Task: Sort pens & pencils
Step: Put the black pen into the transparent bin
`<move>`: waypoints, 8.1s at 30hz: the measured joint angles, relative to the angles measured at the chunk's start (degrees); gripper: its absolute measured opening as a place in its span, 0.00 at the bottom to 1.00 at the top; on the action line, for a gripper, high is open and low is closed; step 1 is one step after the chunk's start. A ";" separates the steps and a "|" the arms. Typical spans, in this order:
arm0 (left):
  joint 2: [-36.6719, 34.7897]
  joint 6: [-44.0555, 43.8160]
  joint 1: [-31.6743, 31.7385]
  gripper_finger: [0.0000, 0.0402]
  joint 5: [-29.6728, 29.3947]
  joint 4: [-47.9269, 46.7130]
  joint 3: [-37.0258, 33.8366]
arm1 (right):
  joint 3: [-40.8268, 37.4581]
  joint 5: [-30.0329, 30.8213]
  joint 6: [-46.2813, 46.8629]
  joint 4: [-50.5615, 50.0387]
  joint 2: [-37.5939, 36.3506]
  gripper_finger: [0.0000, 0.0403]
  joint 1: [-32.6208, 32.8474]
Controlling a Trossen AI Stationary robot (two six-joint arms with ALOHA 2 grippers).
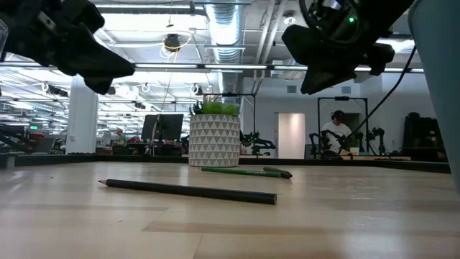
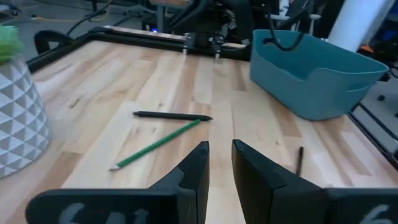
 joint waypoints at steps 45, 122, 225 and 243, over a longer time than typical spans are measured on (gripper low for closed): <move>8.26 -1.01 5.87 0.15 12.55 2.97 0.04 | 0.09 -19.19 6.54 15.80 9.40 0.22 -1.39; 8.24 -2.80 5.85 0.15 12.53 -0.52 -0.02 | 0.20 -12.59 2.59 26.50 23.21 0.35 -1.60; 8.24 -0.47 5.84 0.15 12.30 -0.74 0.04 | 7.50 11.77 -24.02 19.04 -3.26 0.15 15.08; 8.26 1.99 5.87 0.15 8.60 0.81 0.03 | 7.50 9.20 -29.97 22.30 -3.21 0.15 25.04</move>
